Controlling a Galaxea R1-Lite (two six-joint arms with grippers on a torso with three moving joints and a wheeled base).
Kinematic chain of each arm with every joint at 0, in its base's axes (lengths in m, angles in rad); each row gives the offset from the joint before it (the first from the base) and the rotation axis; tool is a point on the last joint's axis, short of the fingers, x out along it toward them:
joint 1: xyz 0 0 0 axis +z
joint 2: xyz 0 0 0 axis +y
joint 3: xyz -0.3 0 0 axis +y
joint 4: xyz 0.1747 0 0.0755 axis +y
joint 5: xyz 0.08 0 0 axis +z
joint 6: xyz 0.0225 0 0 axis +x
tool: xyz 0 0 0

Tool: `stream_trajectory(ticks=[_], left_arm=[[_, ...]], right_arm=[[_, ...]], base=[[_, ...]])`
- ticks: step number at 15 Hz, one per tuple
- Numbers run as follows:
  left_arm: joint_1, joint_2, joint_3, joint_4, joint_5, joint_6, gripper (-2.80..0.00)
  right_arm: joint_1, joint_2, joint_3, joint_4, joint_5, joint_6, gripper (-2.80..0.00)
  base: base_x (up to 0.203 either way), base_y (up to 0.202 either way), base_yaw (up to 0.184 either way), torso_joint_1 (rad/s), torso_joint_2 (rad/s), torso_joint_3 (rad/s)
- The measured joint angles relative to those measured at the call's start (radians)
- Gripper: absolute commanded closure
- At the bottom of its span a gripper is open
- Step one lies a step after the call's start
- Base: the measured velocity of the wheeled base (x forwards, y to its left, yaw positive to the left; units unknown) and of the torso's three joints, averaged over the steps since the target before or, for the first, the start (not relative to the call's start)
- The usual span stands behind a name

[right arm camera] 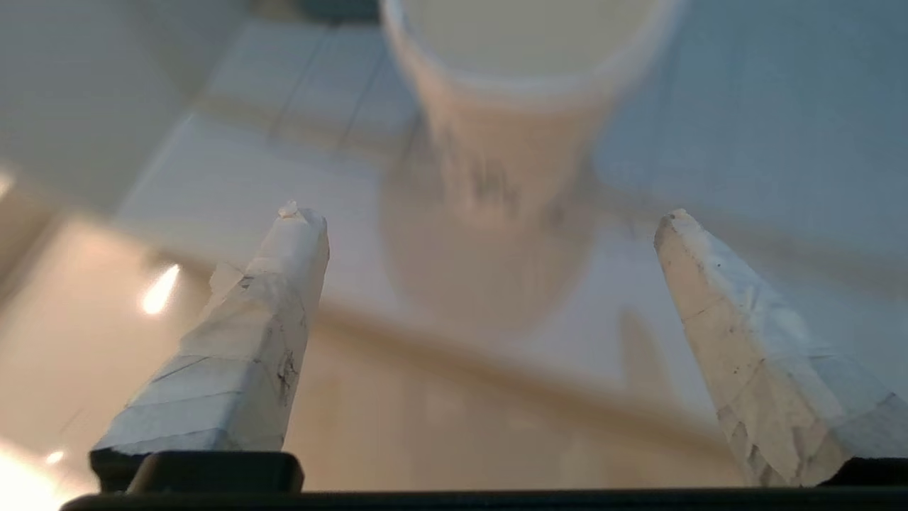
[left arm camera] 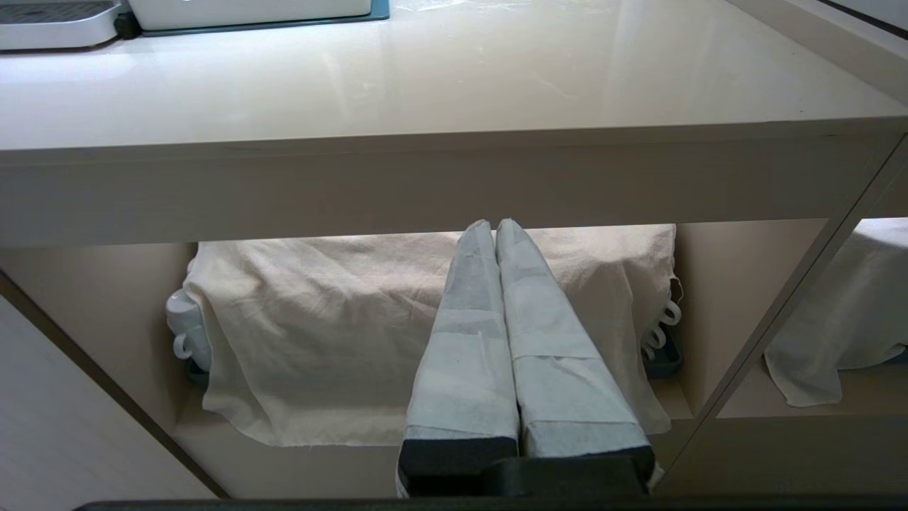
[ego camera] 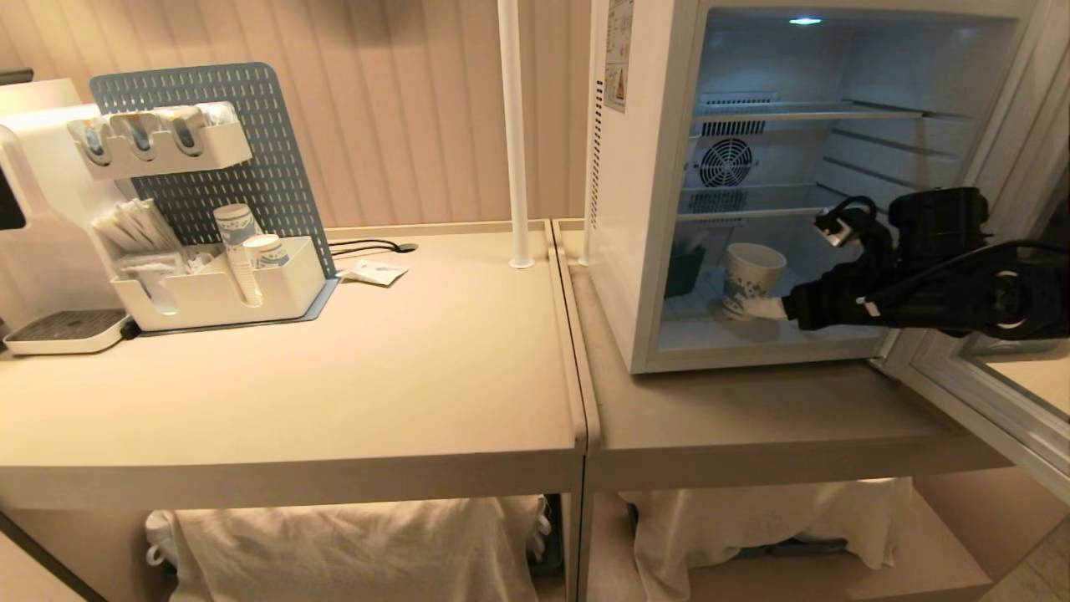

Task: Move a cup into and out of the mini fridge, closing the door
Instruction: Put the paper cup in the freezer, then close the freezer door

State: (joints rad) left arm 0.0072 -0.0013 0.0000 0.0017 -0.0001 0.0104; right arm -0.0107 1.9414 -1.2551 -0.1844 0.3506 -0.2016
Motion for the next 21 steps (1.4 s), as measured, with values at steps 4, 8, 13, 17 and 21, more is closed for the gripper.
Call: stream_trajectory(ticks=[4,8,13,17,21], left_arm=[[0.0,0.0,0.0,0.0,0.0,0.0,0.0],[0.0,0.0,0.0,0.0,0.0,0.0,0.0],[0.0,0.0,0.0,0.0,0.0,0.0,0.0],[0.0,0.0,0.0,0.0,0.0,0.0,0.0],[0.0,0.0,0.0,0.0,0.0,0.0,0.0]], right_arm=[[-0.033,-0.234,0.106,0.148,-0.001,0.037,0.0],[-0.065,-0.524,0.19,0.462,-0.004,0.047,0.0],[-0.067,-0.892,0.298,0.895,-0.015,0.039,0.0],[-0.005,-1.254,0.623,0.849,-0.124,0.046,0.0],[0.036,-1.558,0.992,0.537,-0.199,0.113,0.0]], base=[[0.0,0.0,0.0,0.0,0.0,0.0],[0.0,0.0,0.0,0.0,0.0,0.0],[0.0,0.0,0.0,0.0,0.0,0.0],[0.0,0.0,0.0,0.0,0.0,0.0],[0.0,0.0,0.0,0.0,0.0,0.0]])
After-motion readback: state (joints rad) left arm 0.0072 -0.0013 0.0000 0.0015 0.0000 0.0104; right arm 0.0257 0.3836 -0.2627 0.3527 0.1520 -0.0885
